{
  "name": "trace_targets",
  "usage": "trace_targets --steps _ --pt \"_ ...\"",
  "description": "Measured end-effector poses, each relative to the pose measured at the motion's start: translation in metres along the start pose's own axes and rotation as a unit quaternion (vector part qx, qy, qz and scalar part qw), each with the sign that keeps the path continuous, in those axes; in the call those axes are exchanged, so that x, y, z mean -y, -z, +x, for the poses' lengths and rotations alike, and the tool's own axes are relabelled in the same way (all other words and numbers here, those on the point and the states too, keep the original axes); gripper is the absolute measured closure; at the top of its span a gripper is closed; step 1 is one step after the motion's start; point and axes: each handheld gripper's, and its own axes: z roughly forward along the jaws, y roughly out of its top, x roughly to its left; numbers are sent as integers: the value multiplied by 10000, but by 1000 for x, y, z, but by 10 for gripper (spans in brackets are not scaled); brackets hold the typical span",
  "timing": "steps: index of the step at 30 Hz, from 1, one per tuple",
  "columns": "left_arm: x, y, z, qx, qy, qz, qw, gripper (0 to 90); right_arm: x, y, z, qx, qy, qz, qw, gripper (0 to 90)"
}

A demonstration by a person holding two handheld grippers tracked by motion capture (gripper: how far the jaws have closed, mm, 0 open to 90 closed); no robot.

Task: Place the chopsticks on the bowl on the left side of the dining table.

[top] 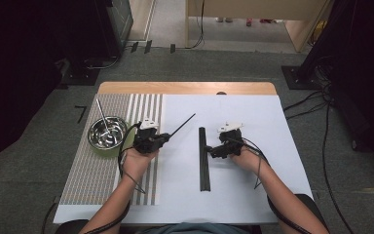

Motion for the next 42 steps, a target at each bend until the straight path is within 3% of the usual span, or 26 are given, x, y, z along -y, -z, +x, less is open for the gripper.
trace_targets --steps 16,42 --pt "-7 17 3 121 -94 -74 9999 875 0 0 0 -4 24 -23 10000 33" --pt "-11 38 23 44 -35 -100 9999 875 0 0 -1 -5 17 -25 10000 33"
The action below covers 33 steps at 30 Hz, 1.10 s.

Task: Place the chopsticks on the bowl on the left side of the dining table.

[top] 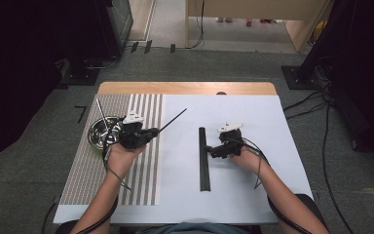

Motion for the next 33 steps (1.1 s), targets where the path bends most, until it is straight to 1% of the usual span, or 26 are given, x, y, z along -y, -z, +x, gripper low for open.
trace_targets --steps 14,23,33 --pt "-1 6 7 -30 -15 22 10000 875 0 0 0 -1 0 3 10000 33" --pt "0 15 17 -97 68 -19 9999 875 0 0 0 -4 -3 5 10000 33" --pt "1 18 22 -123 28 -20 9999 875 0 0 0 2 3 2 10000 32"
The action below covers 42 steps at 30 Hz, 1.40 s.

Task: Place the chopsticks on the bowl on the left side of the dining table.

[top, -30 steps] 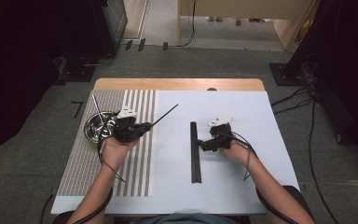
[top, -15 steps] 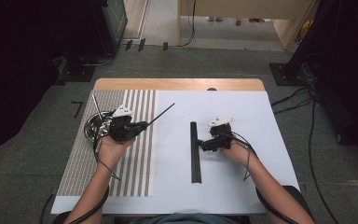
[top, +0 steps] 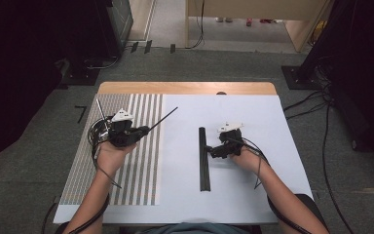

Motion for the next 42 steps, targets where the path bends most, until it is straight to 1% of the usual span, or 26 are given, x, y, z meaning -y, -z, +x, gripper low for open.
trace_targets --steps 8,18,25,28,31,35,42 --pt "2 7 9 -72 31 -44 10000 875 0 0 0 -3 0 -1 10000 32" --pt "5 15 16 -155 41 -37 9999 875 0 0 0 -2 -3 -1 10000 33" --pt "7 21 22 -229 113 -112 9996 875 0 0 0 -5 -15 7 10000 32" --pt "8 22 23 -241 112 -104 9996 874 0 0 0 -4 -15 6 10000 32" --pt "10 24 25 -283 63 -64 9996 874 0 0 0 -4 -16 6 10000 32" --pt "11 28 28 -304 71 -58 9995 874 0 0 0 -4 -17 6 10000 32" --pt "16 36 36 -426 109 -57 9990 875 0 0 0 -5 -16 5 10000 32"
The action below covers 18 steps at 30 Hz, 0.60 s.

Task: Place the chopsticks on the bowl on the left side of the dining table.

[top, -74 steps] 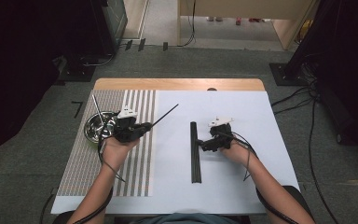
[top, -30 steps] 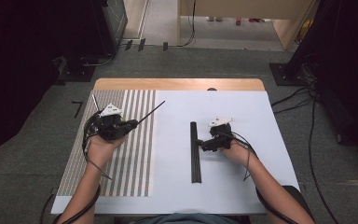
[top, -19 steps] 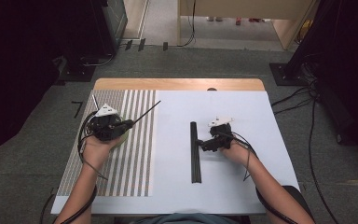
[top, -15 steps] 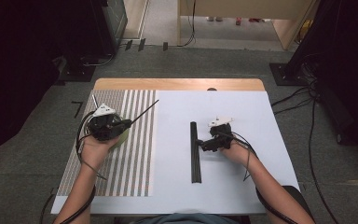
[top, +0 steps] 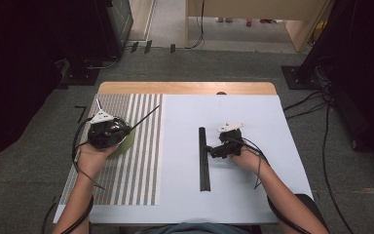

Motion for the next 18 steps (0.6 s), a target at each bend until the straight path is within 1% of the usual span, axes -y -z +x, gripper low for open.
trace_targets --steps 2,3,5,13,16,18 --pt "2 3 6 -54 67 -6 10000 874 0 0 0 -1 -1 1 10000 32" --pt "2 3 6 -54 67 -6 10000 874 0 0 0 0 -1 2 10000 33" --pt "3 5 11 -65 130 -12 9999 874 0 0 0 2 0 0 10000 33" --pt "6 6 18 -134 100 37 9999 874 0 0 0 2 -2 -1 10000 33" --pt "8 8 23 -154 141 69 9998 874 0 0 0 2 2 1 10000 33" --pt "9 8 24 -155 164 70 9997 874 0 0 0 2 0 -1 10000 32"
